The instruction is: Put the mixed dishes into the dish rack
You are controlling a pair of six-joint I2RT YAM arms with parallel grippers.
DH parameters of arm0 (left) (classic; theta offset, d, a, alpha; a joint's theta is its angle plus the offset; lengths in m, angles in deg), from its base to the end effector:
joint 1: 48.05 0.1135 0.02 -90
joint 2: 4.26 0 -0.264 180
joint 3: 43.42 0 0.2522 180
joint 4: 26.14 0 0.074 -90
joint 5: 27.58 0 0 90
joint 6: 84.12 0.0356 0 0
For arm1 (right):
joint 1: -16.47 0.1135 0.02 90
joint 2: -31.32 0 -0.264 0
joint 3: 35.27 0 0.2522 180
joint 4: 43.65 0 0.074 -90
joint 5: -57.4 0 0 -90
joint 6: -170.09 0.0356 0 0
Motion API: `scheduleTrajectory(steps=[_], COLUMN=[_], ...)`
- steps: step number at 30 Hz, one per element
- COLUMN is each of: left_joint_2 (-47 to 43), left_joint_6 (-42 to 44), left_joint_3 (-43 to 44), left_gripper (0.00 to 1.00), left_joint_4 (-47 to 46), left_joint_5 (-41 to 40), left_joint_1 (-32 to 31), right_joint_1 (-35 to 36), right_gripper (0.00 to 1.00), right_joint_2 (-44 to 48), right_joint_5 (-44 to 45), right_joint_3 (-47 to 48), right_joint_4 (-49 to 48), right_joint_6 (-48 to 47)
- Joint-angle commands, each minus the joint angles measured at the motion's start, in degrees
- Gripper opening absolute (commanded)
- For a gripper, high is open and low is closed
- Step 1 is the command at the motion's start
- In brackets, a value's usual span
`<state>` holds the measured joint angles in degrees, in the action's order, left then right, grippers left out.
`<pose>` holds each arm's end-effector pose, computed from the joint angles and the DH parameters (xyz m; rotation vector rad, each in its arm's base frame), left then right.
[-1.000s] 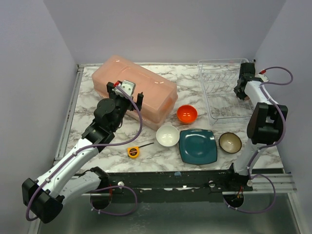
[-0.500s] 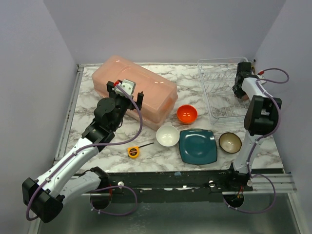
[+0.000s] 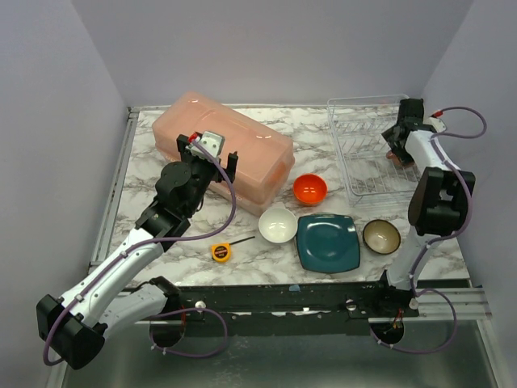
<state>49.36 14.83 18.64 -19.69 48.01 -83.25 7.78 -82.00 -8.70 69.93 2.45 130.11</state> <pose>0.1859 -0.1203 0.3668 0.3886 1.4898 -0.1710 0.4293 -0.0802 0.2339 1.3254 2.0205 -0.2028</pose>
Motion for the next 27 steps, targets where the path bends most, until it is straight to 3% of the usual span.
scheduleTrajectory(steps=[1, 7, 15, 19, 21, 24, 27], left_joint_2=[0.32, 0.21, 0.34, 0.38, 0.27, -0.01, -0.01], left_joint_6=[-1.11, -1.39, -0.86, -0.78, -0.86, -1.21, -1.52], left_joint_3=[2.06, 2.13, 2.11, 2.16, 2.24, 2.16, 2.31], left_gripper=[0.93, 0.93, 0.93, 0.93, 0.93, 0.93, 0.93], left_joint_4=[0.87, 1.24, 1.04, 1.07, 1.13, 1.15, 1.4], left_joint_5=[1.47, 1.54, 1.06, 1.06, 1.06, 1.3, 1.47], left_joint_1=[0.4, 0.4, 0.4, 0.48, 0.51, 0.5, 0.48], right_joint_1=[-0.19, -0.19, -0.19, -0.25, -0.27, -0.23, -0.24], right_gripper=[0.83, 0.79, 0.55, 0.51, 0.59, 0.81, 0.9], right_joint_2=[7.33, 5.99, 0.76, 2.63, 4.68, 7.32, 8.62], right_joint_5=[-2.71, -4.51, -7.93, -9.91, -9.84, -10.03, -10.03], right_joint_3=[-6.71, -8.34, -2.53, -3.66, -6.76, -11.66, -11.02], right_joint_4=[-5.64, -9.67, -13.91, -16.55, -20.52, -26.5, -20.65], right_joint_6=[-5.18, -7.75, -8.06, -7.92, -8.39, -9.88, -8.64])
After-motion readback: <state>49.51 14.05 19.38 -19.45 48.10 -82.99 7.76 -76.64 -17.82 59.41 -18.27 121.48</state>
